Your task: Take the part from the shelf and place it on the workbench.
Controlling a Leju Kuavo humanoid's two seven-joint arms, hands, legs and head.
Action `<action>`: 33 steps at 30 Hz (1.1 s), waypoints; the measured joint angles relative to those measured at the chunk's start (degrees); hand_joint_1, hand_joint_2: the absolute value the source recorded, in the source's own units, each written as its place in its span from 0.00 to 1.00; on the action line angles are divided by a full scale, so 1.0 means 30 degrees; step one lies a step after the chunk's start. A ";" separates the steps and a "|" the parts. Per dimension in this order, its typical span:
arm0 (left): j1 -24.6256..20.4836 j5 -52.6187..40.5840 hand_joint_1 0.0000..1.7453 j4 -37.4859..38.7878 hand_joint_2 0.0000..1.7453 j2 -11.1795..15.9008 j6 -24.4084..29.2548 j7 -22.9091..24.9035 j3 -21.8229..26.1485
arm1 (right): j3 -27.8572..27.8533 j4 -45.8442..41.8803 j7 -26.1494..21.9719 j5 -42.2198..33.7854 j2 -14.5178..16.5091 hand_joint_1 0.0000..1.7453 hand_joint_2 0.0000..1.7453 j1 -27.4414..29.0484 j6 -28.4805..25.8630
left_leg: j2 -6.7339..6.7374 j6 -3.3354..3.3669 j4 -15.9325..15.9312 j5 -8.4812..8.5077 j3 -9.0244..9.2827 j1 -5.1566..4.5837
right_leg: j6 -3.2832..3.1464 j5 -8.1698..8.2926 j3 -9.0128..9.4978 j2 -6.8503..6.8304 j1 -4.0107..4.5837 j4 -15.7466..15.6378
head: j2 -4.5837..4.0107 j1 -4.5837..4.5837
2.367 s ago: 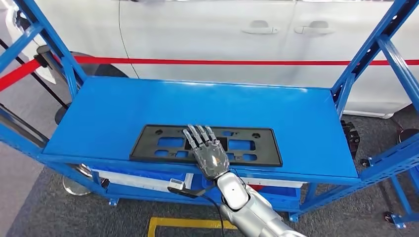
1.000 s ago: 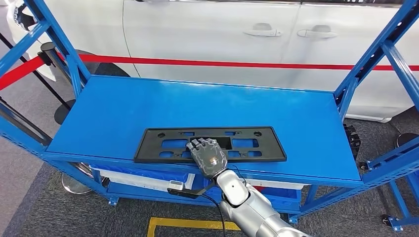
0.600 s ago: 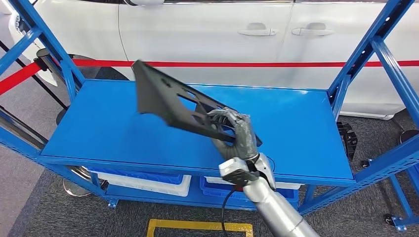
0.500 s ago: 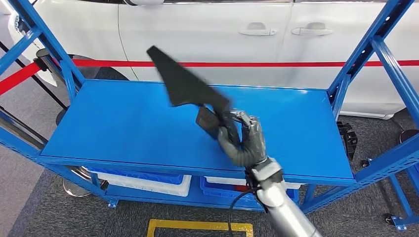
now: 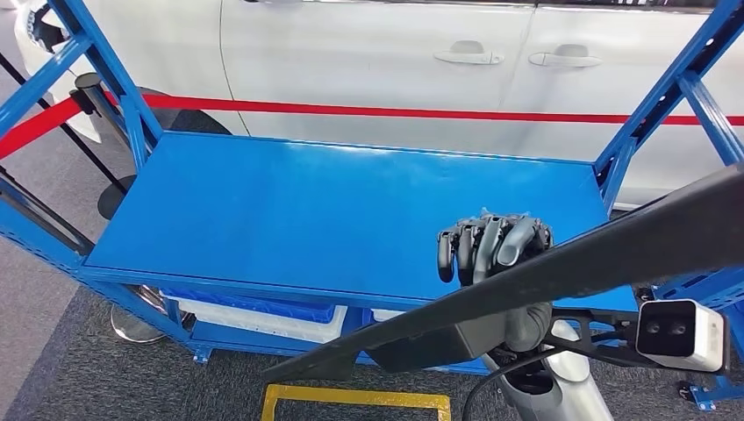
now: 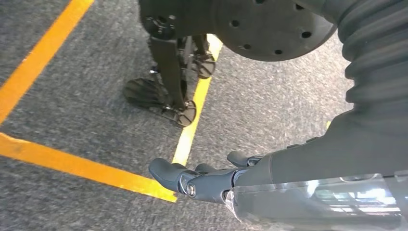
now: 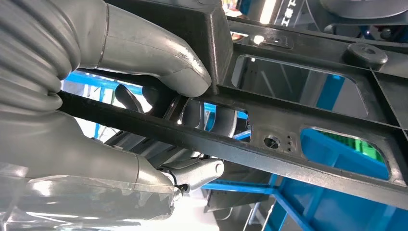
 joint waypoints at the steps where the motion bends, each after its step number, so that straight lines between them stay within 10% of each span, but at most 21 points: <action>1: 0.0003 0.0002 0.00 0.0000 1.00 -0.0049 0.0020 0.0055 0.0018 | -0.0027 0.0000 0.0020 -0.0051 -0.0056 0.88 1.00 -0.0011 0.0086 | -0.0027 -0.0045 0.0095 -0.0029 -0.0043 -0.0001 | -0.0011 0.0660 0.0685 -0.0004 -0.0050 -0.1323 | 0.0000 0.0002; 3: 0.0002 0.0004 0.00 0.0000 1.00 -0.0111 0.0040 0.0129 0.0042 | -0.0056 0.0000 0.0033 -0.0006 -0.0169 0.88 1.00 -0.0032 0.0200 | -0.0081 -0.0211 0.0332 -0.0090 -0.0211 -0.0076 | -0.0082 0.1410 0.1691 0.0013 -0.0052 -0.3428 | 0.0000 -0.0004; 7: 0.0057 0.0089 0.00 0.0000 1.00 -0.0133 0.0051 0.0177 0.0149 | -0.0080 -0.0002 0.0119 0.0346 -0.0368 0.88 1.00 0.0028 0.0239 | -0.0096 -0.0662 0.0501 -0.0048 -0.0525 -0.0103 | -0.0507 0.1684 0.1614 0.0052 0.0002 -0.3927 | 0.0000 -0.0018; 12: 0.0063 0.0233 0.00 0.0000 1.00 -0.0162 -0.0066 0.0172 0.0280 | -0.0082 0.0002 0.0295 0.0550 -0.0431 0.88 1.00 0.0122 0.0303 | -0.0044 -0.1009 0.4722 -0.3077 -0.2011 -0.0049 | -0.1011 0.2233 0.1007 -0.0121 0.0036 -0.4005 | 0.0000 -0.0034; 14: 0.0063 0.0326 0.00 0.0000 1.00 -0.0173 -0.0188 0.0141 0.0337 | -0.0084 0.0004 0.0355 0.0669 -0.0444 0.88 1.00 0.0228 0.0332 | -0.0044 -0.0966 0.5593 -0.3424 -0.1950 -0.0061 | -0.1039 0.2480 0.0676 -0.0140 0.0137 -0.3976 | 0.0000 -0.0033; 18: -0.0029 0.0535 0.00 -0.0004 1.00 -0.0160 -0.0290 -0.0038 0.0461 | -0.0311 -0.0062 0.0381 0.0918 -0.0457 0.88 1.00 0.0382 0.0594 | -0.0031 -0.0388 0.0686 -0.1870 0.1304 -0.0283 | -0.0928 0.2986 0.0270 -0.0122 0.0249 -0.3967 | 0.0000 -0.0024; 20: -0.0074 0.0590 0.00 -0.0007 1.00 -0.0147 -0.0277 -0.0071 0.0494 | -0.0464 -0.0117 0.0366 0.0971 -0.0468 0.88 1.00 0.0448 0.0645 | -0.0019 -0.0162 -0.0253 -0.1642 0.1739 -0.0469 | -0.0696 0.3236 0.0231 -0.0168 0.0173 -0.4016 | 0.0000 -0.0022; 23: -0.0052 0.0607 0.00 -0.0007 1.00 -0.0189 -0.0220 -0.0042 0.0557 | -0.0696 -0.0229 0.0359 0.1084 -0.0492 0.88 1.00 0.0603 0.0643 | 0.0057 0.0094 -0.0500 -0.0918 0.1503 -0.0444 | -0.0342 0.3290 0.0126 -0.0165 0.0110 -0.4049 | 0.0000 -0.0013; 28: -0.0044 0.0556 0.00 -0.0007 1.00 -0.0224 -0.0199 0.0046 0.0614 | -0.1086 -0.0377 0.0357 0.1374 -0.0554 0.88 1.00 0.0992 0.0561 | 0.0217 0.0279 -0.0673 0.0337 0.0205 -0.0300 | 0.0117 -0.0460 -0.0847 -0.0050 -0.0029 0.0376 | 0.0000 0.0040; 30: -0.0041 0.0503 0.00 -0.0007 1.00 -0.0229 -0.0197 0.0042 0.0616 | -0.1229 -0.0452 0.0355 0.1445 -0.0596 0.88 1.00 0.1201 0.0565 | 0.0233 0.0168 -0.0465 0.0653 -0.0442 -0.0253 | 0.0261 0.0044 -0.0344 -0.0053 -0.0126 0.0927 | 0.0000 0.0040; 33: -0.0072 0.0452 0.00 -0.0007 1.00 -0.0235 -0.0215 -0.0129 0.0616 | -0.1357 -0.0705 0.0348 0.1619 -0.0677 0.88 1.00 0.1328 0.0645 | 0.0223 -0.0106 0.0156 0.0922 -0.1334 -0.0170 | 0.0339 0.0840 0.2330 -0.0035 -0.0226 -0.2384 | 0.0000 0.0038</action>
